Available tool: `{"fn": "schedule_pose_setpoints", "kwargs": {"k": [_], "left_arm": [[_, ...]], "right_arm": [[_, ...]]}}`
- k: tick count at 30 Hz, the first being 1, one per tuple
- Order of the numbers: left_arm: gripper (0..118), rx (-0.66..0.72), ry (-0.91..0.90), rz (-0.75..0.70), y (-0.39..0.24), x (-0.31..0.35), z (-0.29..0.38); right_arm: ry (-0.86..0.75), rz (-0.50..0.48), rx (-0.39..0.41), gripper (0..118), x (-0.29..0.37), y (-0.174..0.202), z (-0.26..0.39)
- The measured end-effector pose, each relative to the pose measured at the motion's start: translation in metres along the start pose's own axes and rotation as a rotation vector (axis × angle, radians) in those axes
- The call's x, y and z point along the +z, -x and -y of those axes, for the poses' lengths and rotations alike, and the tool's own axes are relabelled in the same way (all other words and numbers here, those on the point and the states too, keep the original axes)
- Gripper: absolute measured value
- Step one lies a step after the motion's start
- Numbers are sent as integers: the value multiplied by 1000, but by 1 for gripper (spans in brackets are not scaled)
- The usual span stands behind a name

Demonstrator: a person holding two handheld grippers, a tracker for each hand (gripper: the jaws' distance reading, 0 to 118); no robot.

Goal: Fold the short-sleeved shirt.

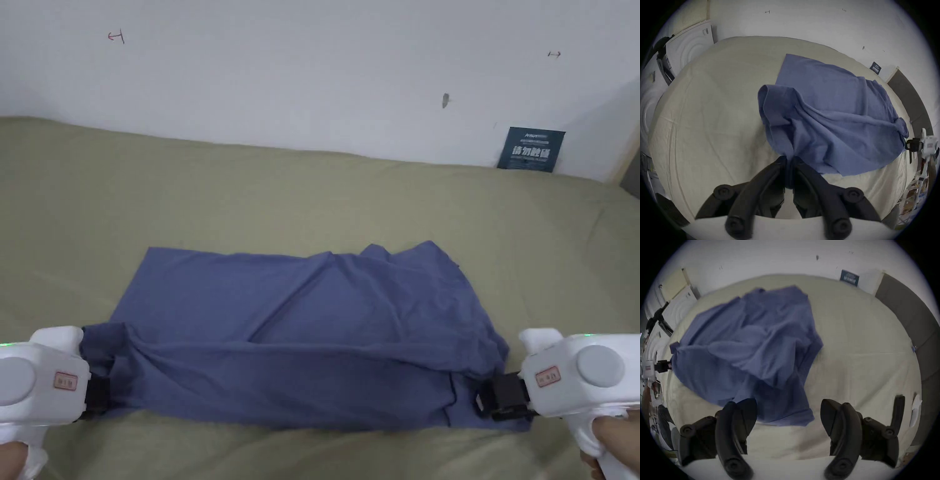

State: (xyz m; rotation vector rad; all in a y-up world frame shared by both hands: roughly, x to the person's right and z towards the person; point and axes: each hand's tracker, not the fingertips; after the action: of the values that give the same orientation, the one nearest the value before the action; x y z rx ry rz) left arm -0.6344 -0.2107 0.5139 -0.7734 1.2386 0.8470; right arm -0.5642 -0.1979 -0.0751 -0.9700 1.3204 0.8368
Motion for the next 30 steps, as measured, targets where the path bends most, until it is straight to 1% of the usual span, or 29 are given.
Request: {"fn": "schedule_pose_setpoints", "kwargs": {"k": [1,2,3,4,5,6,7,8,9,11,13,16,23,25,30], "left_arm": [[10,-1,-1,-2,0,0,1],[10,-3,0,0,0,0,1],[10,-3,3,0,2,-1,0],[10,-3,2,2,5,-2,-2],[10,-4,3,4,6,-2,-2],[10,-4,3,7,7,-1,-2],[9,-5,7,12,8,0,-2],[9,-10,6,17,5,2,-5],[9,-23,2,14,5,4,-5],[8,-37,-8,15,5,9,-6],[8,-24,-21,30,7,14,-11],[8,7,-32,66,20,23,-17],[8,17,-65,137,30,55,-22],[8,12,-60,144,14,79,-10],[8,-8,-54,165,18,90,7]], "right_arm": [[14,-19,-23,83,-4,2,0],[35,-34,-52,75,-8,0,0],[53,-29,-90,68,-12,-2,0],[51,4,-93,65,-13,-2,0],[21,54,-73,65,-9,-1,1],[-14,55,-28,46,-3,1,3],[-44,15,15,4,1,2,4],[-70,9,34,4,5,5,7],[-53,29,30,4,6,9,13],[-76,33,25,4,12,9,17],[-116,-7,-19,4,25,9,17],[-132,-44,-71,4,41,2,18],[-171,-81,-81,4,79,-8,26],[-187,-67,-59,4,91,-6,32],[-192,-73,-76,4,113,-10,58]]}}
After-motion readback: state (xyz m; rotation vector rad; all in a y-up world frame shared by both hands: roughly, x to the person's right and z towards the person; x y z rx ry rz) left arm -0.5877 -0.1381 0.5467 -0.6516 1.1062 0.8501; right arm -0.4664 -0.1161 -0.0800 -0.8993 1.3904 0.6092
